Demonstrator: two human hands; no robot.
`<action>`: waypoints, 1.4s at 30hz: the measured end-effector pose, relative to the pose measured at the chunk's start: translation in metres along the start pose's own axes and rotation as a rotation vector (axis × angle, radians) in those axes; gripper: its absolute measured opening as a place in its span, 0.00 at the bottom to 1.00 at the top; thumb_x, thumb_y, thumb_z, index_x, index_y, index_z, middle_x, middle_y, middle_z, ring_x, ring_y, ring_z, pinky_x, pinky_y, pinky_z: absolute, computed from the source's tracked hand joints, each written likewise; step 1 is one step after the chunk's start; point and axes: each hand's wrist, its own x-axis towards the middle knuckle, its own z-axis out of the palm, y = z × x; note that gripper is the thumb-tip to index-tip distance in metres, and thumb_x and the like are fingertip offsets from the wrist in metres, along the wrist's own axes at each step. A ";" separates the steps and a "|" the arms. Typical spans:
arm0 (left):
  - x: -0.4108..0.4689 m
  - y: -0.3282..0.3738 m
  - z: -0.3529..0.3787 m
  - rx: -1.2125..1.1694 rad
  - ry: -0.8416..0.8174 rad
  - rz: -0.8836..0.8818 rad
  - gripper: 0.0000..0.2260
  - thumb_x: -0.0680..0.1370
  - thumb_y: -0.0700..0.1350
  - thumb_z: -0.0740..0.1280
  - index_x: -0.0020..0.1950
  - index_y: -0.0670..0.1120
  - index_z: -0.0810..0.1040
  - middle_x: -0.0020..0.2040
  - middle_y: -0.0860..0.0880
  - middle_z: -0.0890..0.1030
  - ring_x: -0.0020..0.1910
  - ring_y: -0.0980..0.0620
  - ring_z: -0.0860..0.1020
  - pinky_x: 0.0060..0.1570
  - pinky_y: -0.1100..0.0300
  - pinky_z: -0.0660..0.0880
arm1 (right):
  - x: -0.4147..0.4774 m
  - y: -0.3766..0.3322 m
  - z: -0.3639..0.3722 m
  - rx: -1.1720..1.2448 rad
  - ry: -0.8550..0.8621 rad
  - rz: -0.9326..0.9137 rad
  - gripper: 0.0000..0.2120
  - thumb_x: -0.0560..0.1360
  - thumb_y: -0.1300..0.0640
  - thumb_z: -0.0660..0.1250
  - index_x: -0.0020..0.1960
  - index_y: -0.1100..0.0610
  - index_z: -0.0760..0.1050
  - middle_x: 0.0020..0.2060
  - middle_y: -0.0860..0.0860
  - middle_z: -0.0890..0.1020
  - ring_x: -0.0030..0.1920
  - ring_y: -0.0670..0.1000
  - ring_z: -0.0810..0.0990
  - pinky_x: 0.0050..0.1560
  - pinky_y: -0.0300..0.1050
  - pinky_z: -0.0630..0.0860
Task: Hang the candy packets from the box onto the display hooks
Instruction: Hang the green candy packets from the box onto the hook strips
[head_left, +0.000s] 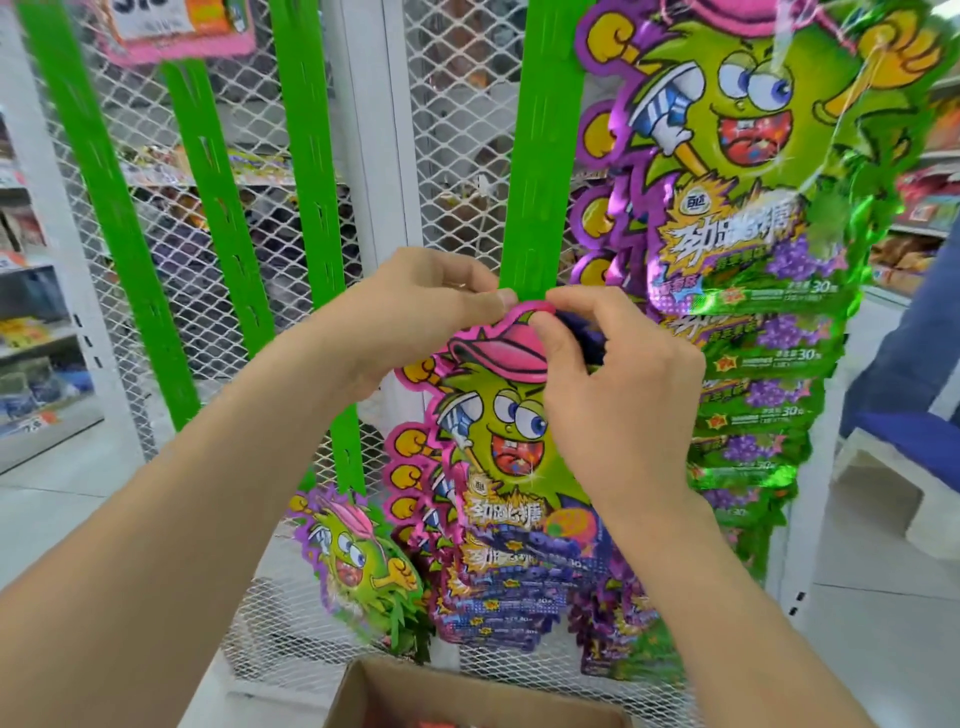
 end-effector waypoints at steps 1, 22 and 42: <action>0.000 0.000 -0.001 0.014 -0.010 0.012 0.11 0.80 0.56 0.74 0.45 0.49 0.84 0.44 0.51 0.84 0.48 0.51 0.79 0.59 0.51 0.73 | 0.003 -0.001 0.000 0.001 0.014 0.003 0.06 0.79 0.55 0.75 0.54 0.54 0.85 0.43 0.47 0.88 0.42 0.52 0.86 0.41 0.53 0.80; -0.001 -0.010 0.011 0.087 0.028 0.178 0.10 0.85 0.45 0.67 0.47 0.42 0.77 0.35 0.47 0.72 0.30 0.52 0.65 0.35 0.59 0.62 | -0.005 0.000 -0.004 -0.155 -0.085 -0.016 0.05 0.79 0.58 0.74 0.53 0.57 0.83 0.42 0.52 0.86 0.41 0.56 0.83 0.45 0.48 0.72; -0.002 -0.054 0.050 0.571 0.249 0.330 0.22 0.81 0.52 0.74 0.65 0.44 0.67 0.50 0.48 0.78 0.48 0.37 0.78 0.49 0.42 0.76 | -0.090 0.048 -0.027 -0.328 -0.338 -0.141 0.15 0.77 0.65 0.70 0.64 0.60 0.81 0.62 0.58 0.78 0.62 0.61 0.76 0.63 0.57 0.73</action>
